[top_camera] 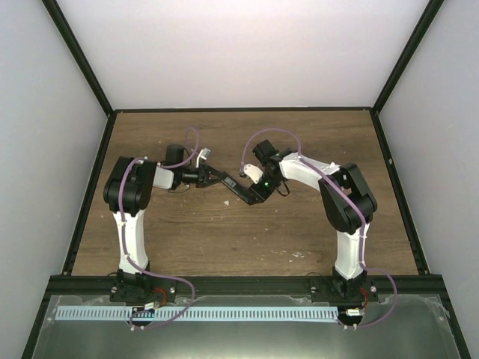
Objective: Load the batteries into the remote control
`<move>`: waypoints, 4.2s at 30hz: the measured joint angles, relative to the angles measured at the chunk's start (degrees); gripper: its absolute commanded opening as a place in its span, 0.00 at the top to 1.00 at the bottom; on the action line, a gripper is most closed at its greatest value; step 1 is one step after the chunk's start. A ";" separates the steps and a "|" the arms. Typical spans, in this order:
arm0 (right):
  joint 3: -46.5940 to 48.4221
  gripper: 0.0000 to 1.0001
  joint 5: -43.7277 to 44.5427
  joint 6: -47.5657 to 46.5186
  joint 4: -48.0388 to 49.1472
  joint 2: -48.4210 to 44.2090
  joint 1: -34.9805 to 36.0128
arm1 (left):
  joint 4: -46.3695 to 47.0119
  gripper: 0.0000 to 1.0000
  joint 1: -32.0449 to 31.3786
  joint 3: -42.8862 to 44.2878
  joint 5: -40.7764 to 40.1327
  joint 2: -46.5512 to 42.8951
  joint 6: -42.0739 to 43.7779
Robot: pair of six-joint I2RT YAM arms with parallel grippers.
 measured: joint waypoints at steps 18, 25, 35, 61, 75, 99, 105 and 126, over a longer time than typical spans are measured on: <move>0.15 0.69 1.73 -0.13 0.07 0.85 1.05 | -3.13 1.00 0.00 0.81 0.11 0.00 1.31; 0.15 0.69 2.29 -0.22 -0.04 0.85 1.60 | -4.26 1.00 0.11 0.98 0.26 0.00 1.55; 0.15 0.64 3.52 0.24 -0.13 0.85 2.51 | -5.05 1.00 0.11 1.31 0.24 0.00 1.75; 2.67 0.53 4.50 1.16 -1.73 1.84 4.66 | -5.90 1.00 0.09 1.53 0.17 0.00 1.97; 4.59 0.63 6.64 1.18 -0.72 1.73 4.02 | -5.92 1.00 0.11 1.53 0.17 0.00 1.99; 6.51 0.73 10.25 2.21 0.37 3.30 3.15 | -6.75 1.00 0.11 1.53 0.17 0.00 2.86; 6.91 0.74 9.81 2.43 0.31 3.58 3.15 | -6.82 1.00 0.11 1.53 0.00 0.00 2.86; 9.55 0.79 8.00 4.81 -1.20 5.79 2.89 | -6.82 1.00 0.22 1.53 -0.72 0.00 2.01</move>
